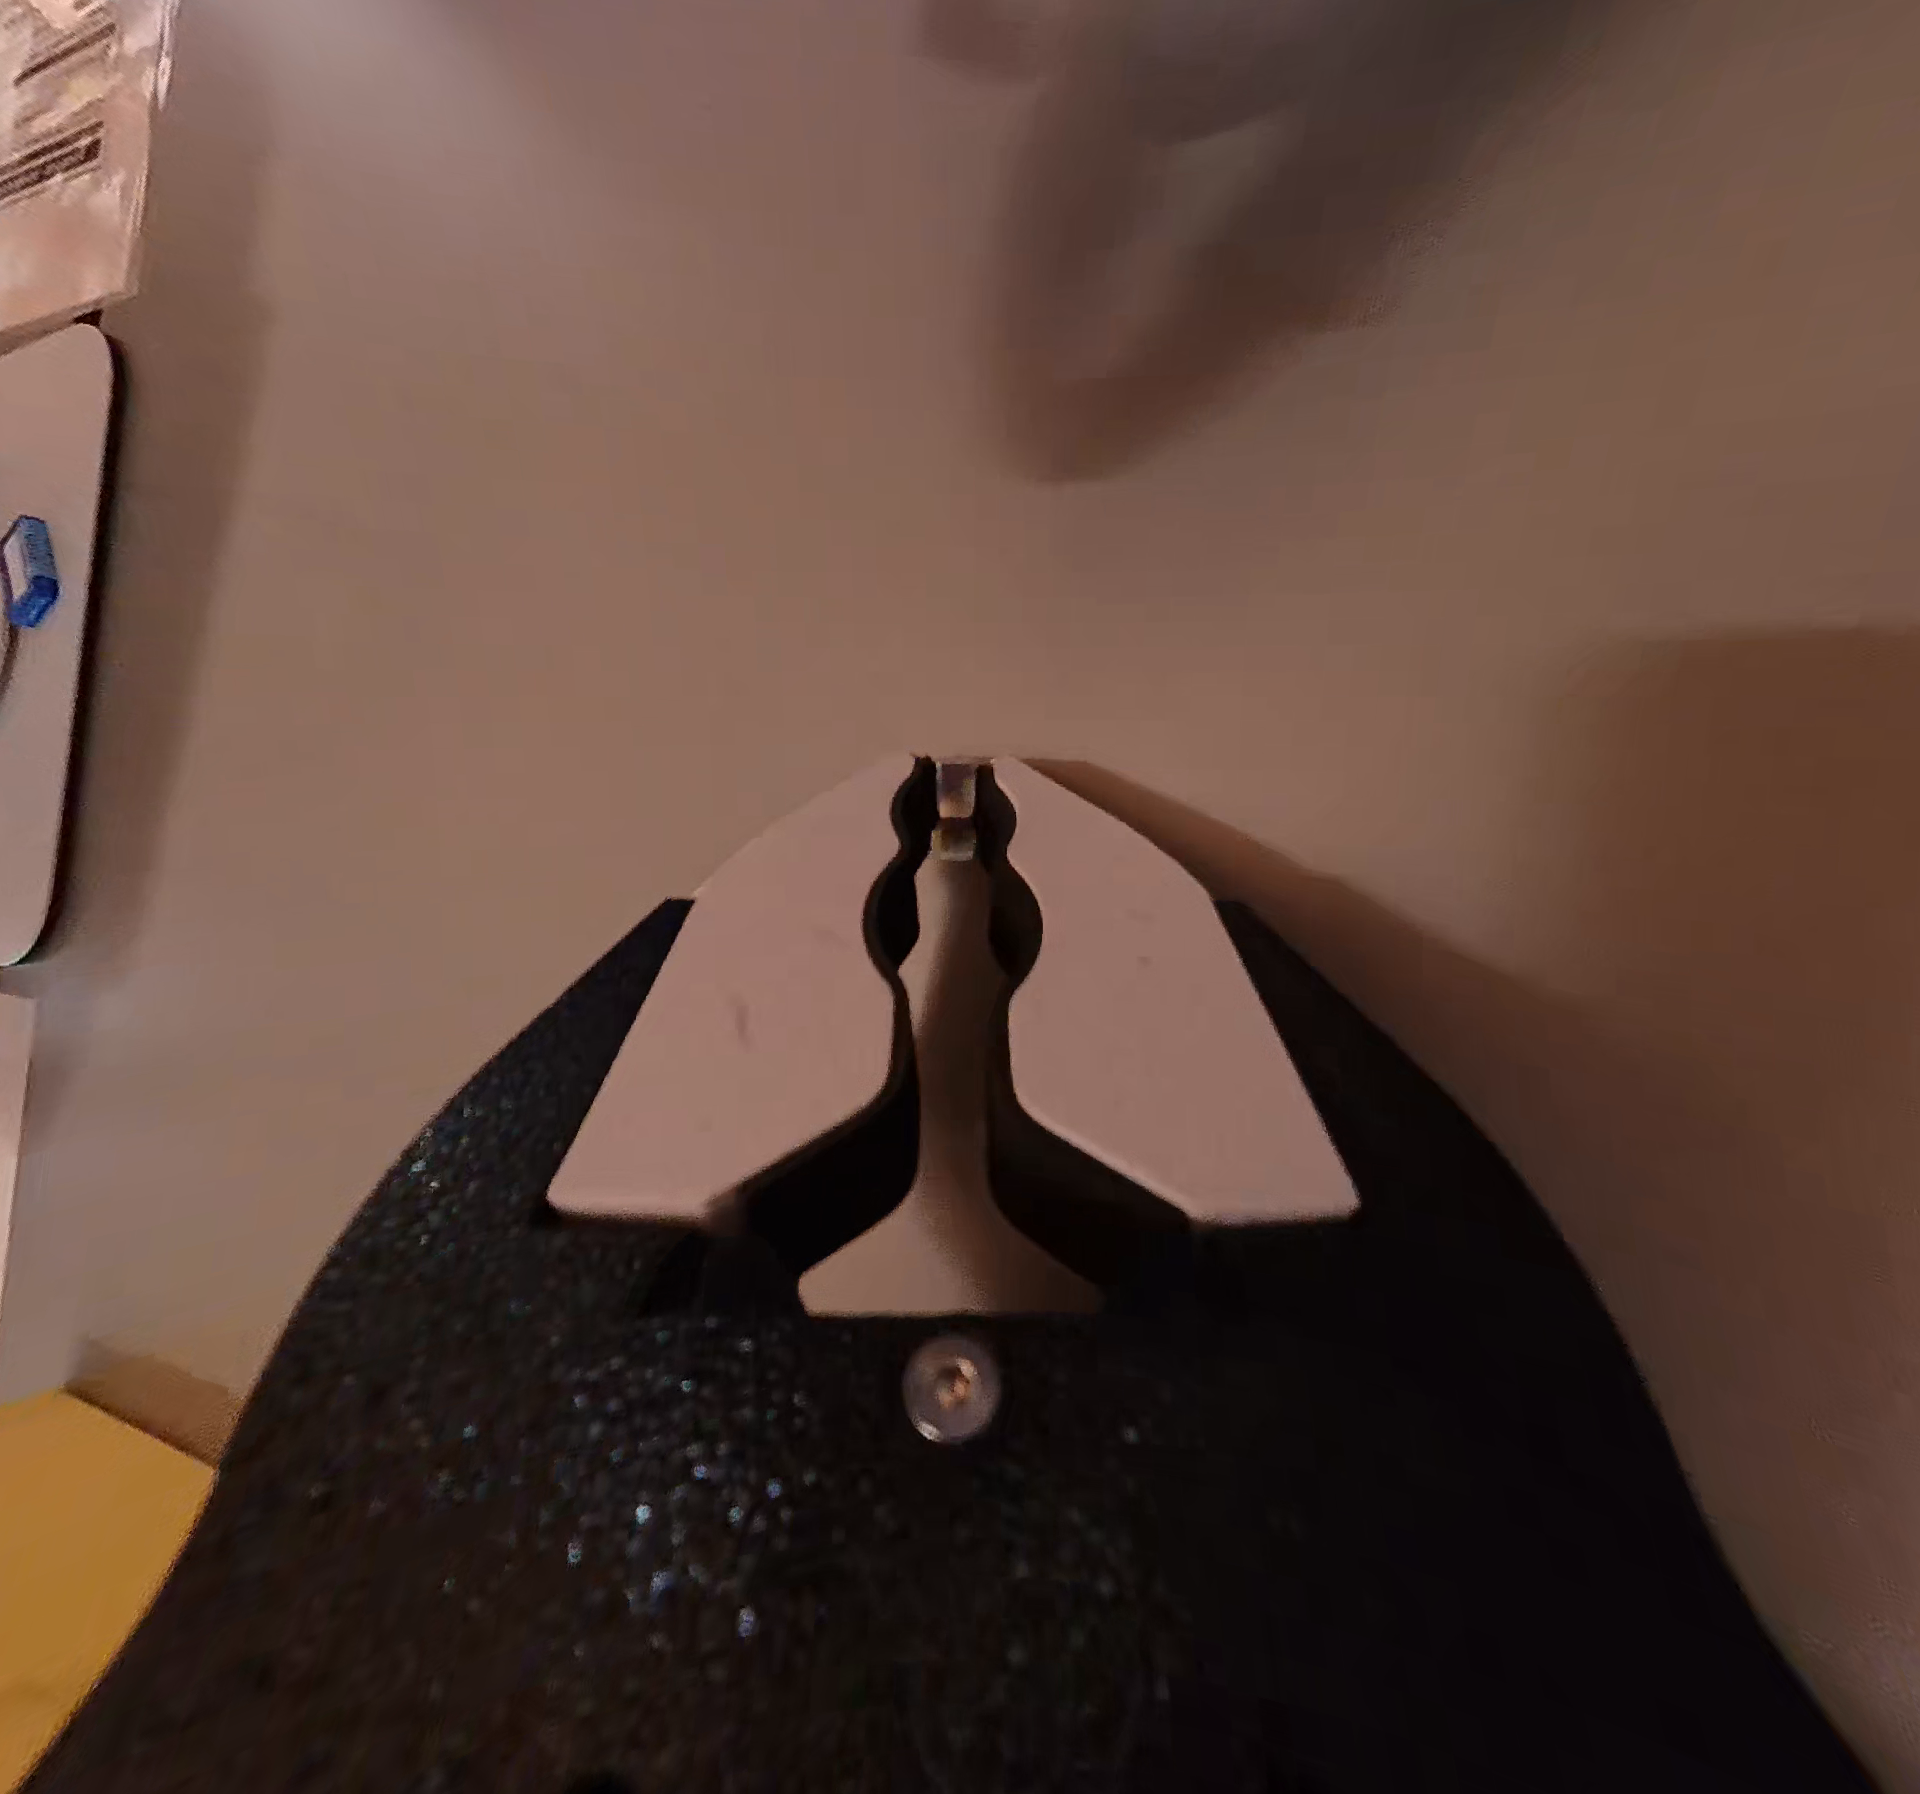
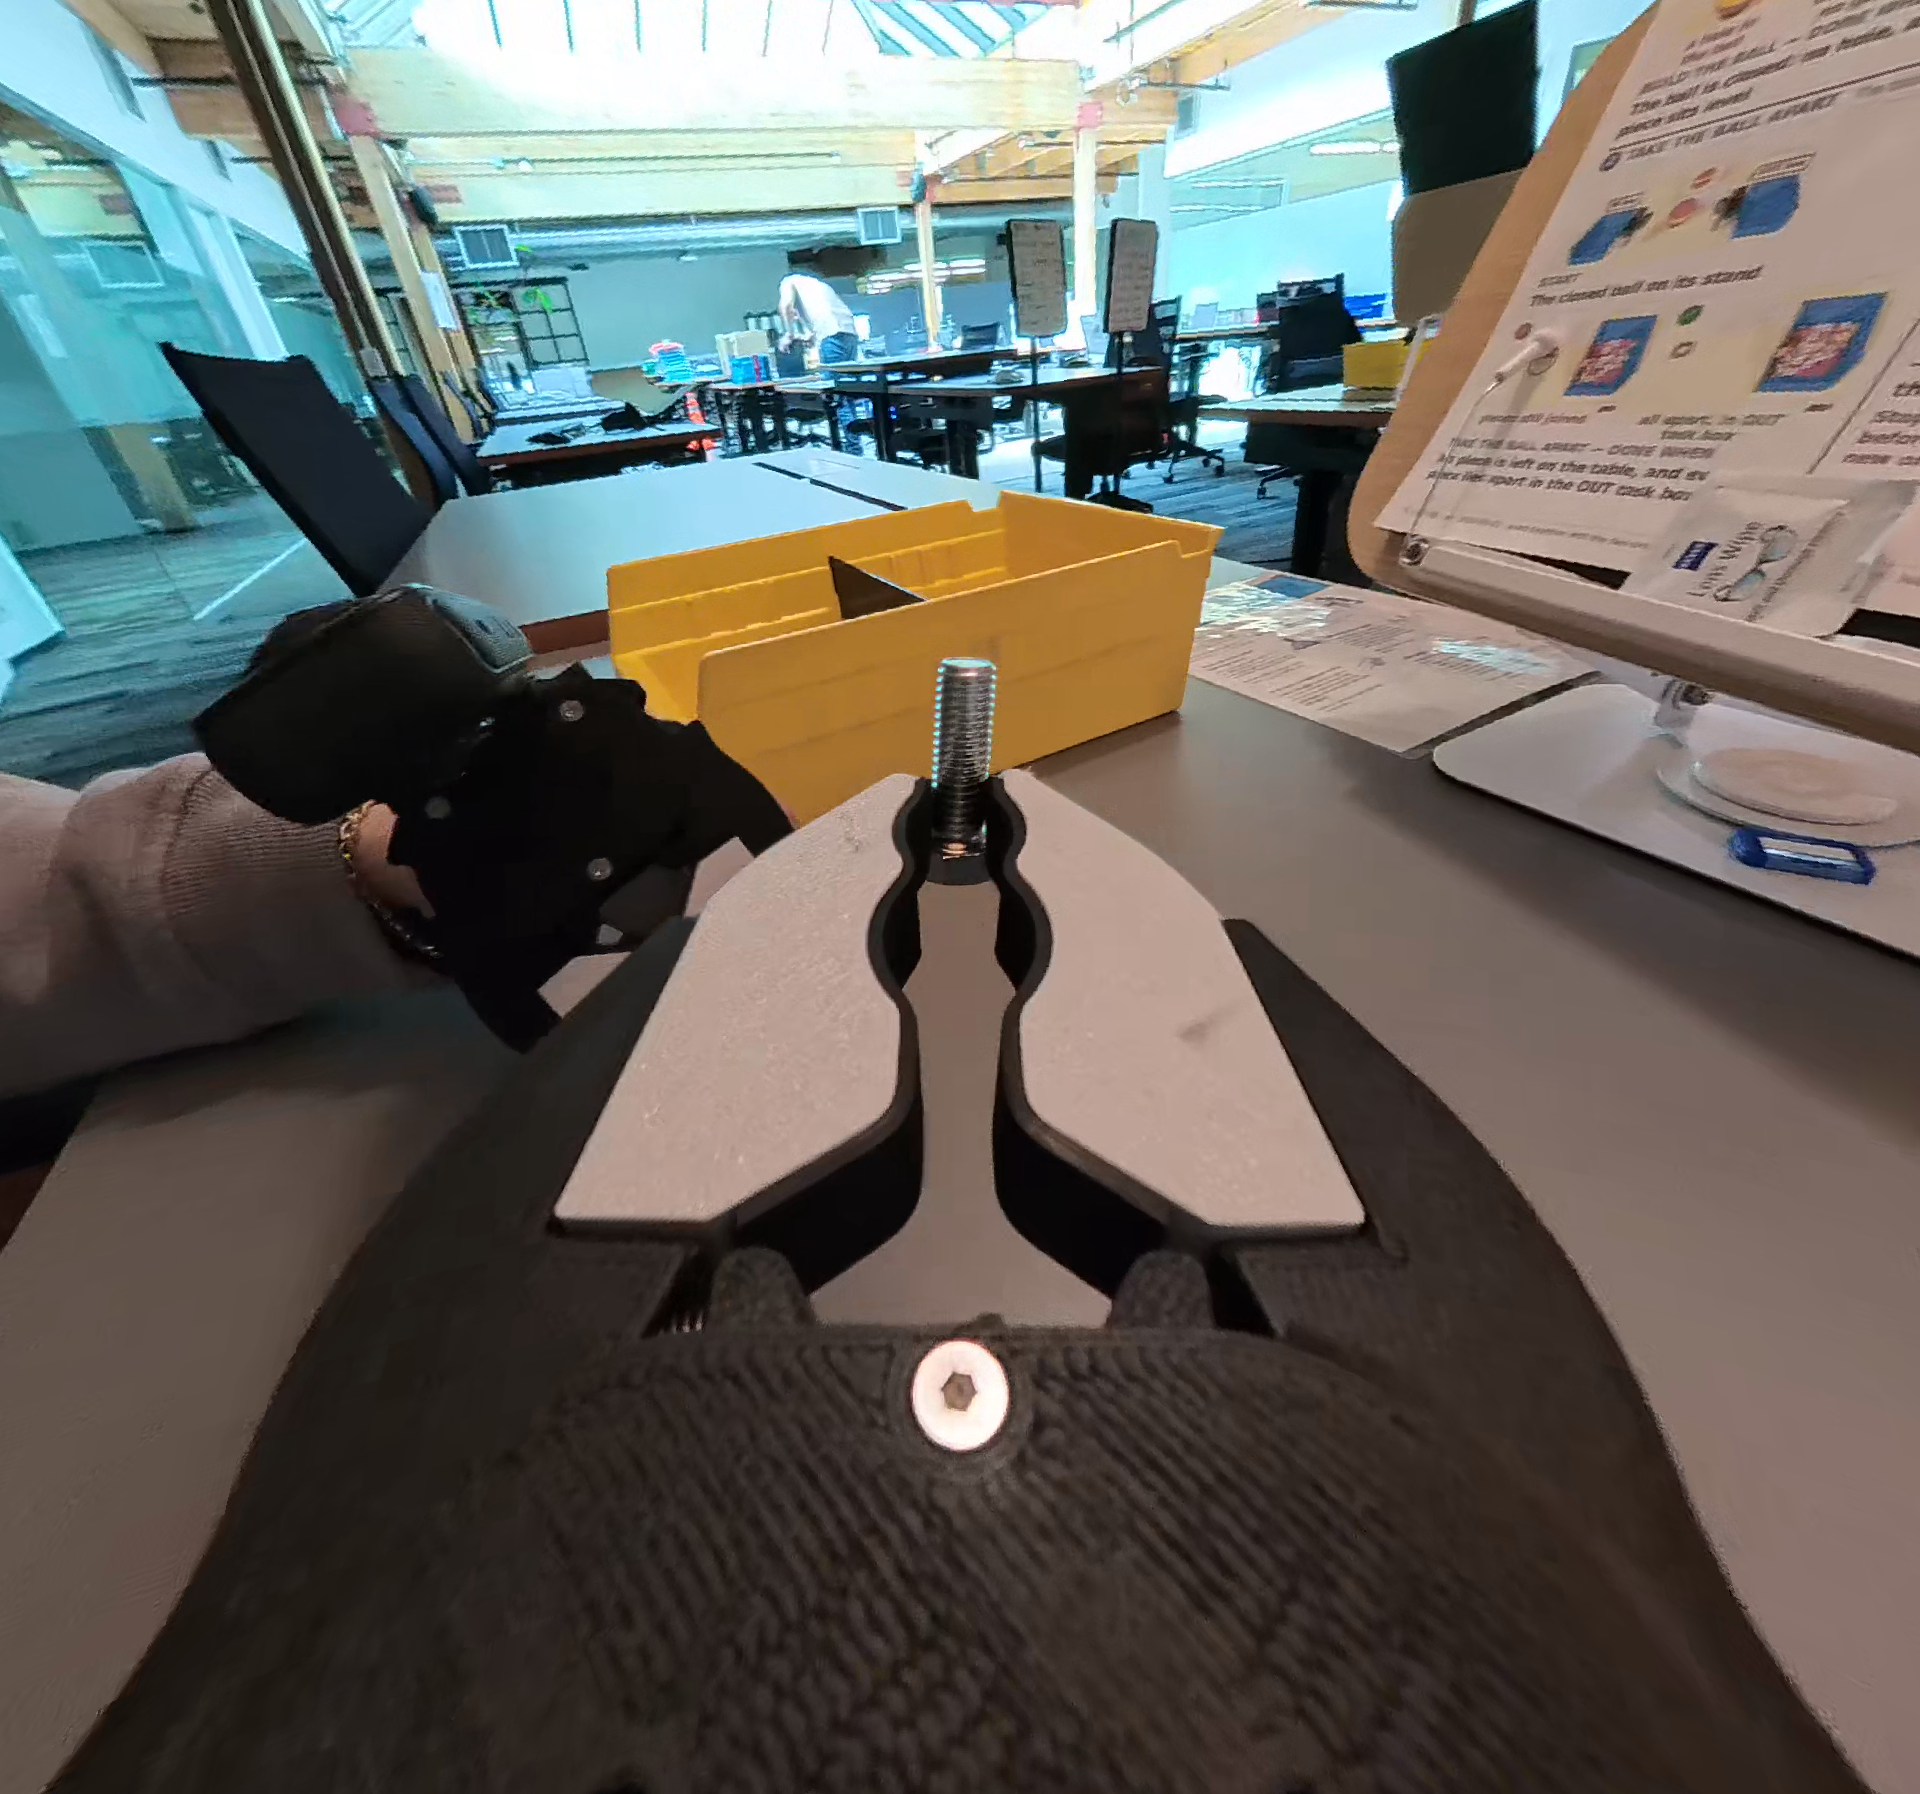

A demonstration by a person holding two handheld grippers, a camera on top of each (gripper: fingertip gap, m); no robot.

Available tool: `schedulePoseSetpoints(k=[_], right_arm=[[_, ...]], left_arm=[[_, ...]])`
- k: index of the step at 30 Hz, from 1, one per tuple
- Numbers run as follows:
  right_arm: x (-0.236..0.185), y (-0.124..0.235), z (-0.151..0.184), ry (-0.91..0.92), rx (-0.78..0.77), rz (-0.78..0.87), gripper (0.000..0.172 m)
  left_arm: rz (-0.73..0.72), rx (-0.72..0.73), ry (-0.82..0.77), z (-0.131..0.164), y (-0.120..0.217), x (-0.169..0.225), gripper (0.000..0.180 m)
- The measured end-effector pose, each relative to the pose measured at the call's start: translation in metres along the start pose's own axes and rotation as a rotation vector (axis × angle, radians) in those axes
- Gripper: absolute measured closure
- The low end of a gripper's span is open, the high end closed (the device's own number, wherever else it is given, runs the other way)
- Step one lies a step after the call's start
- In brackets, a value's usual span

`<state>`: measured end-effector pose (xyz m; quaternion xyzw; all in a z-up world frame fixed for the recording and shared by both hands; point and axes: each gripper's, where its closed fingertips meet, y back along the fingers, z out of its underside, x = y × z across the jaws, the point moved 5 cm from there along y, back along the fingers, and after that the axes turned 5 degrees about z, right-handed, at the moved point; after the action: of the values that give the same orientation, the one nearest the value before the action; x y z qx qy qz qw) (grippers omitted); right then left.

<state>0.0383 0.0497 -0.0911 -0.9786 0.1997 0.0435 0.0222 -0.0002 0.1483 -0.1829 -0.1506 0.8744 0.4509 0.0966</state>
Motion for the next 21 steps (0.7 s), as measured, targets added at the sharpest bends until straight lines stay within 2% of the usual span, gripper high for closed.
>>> schedulePoseSetpoints(k=[6,9,14,17,21], right_arm=[[-0.004,-0.002,0.001,-0.009,-0.009,-0.031,0.163],[-0.005,-0.001,-0.003,0.007,0.010,-0.026,0.163],[-0.003,0.000,-0.004,0.007,0.019,-0.015,0.163],[-0.003,0.000,-0.004,0.006,0.019,-0.013,0.163],[-0.003,0.000,-0.004,-0.007,0.019,-0.024,0.163]], left_arm=[[0.019,-0.006,0.023,0.001,0.002,-0.001,0.171],[0.024,0.024,0.048,0.001,0.006,-0.002,0.156],[0.049,0.070,0.146,0.003,0.013,-0.004,0.153],[0.058,0.090,0.234,0.002,0.018,-0.006,0.158],[0.076,0.104,0.247,0.002,0.015,-0.004,0.171]])
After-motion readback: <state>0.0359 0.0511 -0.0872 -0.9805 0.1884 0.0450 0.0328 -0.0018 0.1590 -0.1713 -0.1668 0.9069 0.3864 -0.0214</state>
